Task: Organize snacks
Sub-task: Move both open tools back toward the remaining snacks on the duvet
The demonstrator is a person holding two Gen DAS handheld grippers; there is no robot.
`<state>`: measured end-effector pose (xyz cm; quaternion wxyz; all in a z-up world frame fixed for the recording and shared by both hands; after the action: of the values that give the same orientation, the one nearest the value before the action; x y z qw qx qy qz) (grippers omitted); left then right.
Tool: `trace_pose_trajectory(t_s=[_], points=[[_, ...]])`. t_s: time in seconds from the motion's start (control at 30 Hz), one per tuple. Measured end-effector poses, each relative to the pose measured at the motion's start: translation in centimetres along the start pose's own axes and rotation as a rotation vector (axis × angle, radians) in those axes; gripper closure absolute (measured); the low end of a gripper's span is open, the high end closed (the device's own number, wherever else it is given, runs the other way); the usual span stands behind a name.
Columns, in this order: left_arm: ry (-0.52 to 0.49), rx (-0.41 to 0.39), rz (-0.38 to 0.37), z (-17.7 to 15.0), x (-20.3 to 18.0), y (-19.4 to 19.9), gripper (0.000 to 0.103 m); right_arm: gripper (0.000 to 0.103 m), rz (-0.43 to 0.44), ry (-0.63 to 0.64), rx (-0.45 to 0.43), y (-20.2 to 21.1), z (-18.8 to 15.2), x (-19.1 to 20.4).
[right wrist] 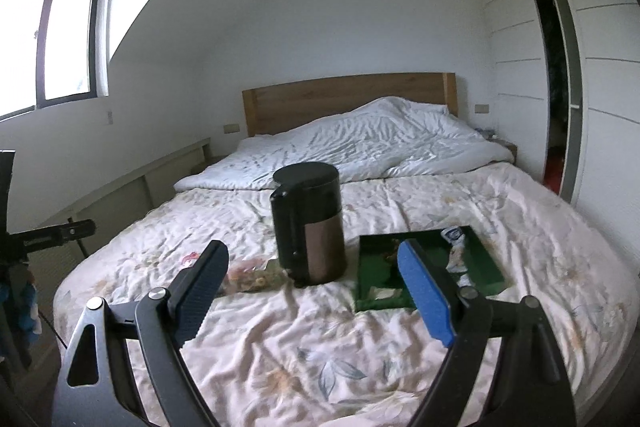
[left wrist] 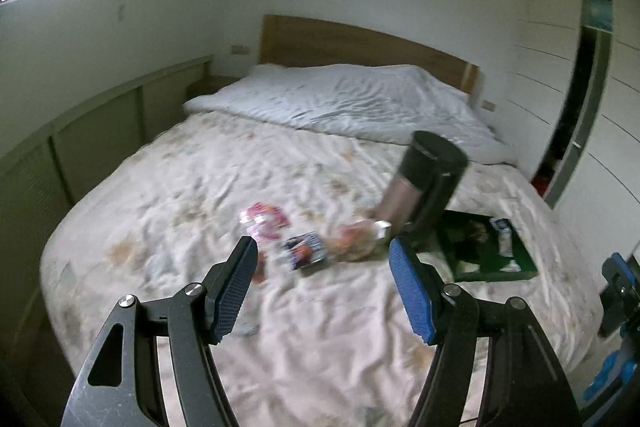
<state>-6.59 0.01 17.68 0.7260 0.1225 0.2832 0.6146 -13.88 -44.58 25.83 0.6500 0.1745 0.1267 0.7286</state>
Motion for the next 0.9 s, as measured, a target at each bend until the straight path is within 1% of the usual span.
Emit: trace_pose_trajectory(t_s=[0.17, 0.37, 0.43, 0.63, 0.77, 0.9], points=[[0.024, 0.009, 0.070, -1.1, 3.2, 0.7, 0.041, 0.000, 0.025, 0.012, 0.019, -0.5, -1.0, 0.6], [0.048, 0.033, 0.104, -2.5, 5.6, 0.1, 0.040, 0.000, 0.044, 0.025, 0.050, -2.0, -2.1, 1.7], [0.053, 0.049, 0.119, -3.1, 6.2, -0.7, 0.040, 0.000, 0.049, 0.032, 0.069, -2.9, -2.6, 2.1], [0.041, 0.141, 0.159, -6.0, 8.3, -4.5, 0.040, 0.000, 0.052, 0.049, 0.125, -5.6, -4.5, 3.4], [0.045, 0.203, 0.170, -7.5, 9.3, -7.3, 0.040, 0.000, 0.064, 0.055, 0.185, -8.6, -6.1, 4.7], [0.061, 0.250, 0.181, -8.5, 10.5, -9.8, 0.040, 0.000, 0.089, 0.074, 0.236, -11.6, -7.6, 6.5]])
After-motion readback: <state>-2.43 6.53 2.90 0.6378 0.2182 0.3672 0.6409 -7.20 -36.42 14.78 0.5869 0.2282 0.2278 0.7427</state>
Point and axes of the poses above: each gripper's, at about its wrist camera, not at the fingertips, and y roughly against the way its jaws point, x to its left, z to its top, the point moved 5 cm from there along -y, roughly the way its jaws point, and after that the axes turned 10 degrees about -z, right-handed, at the moved point
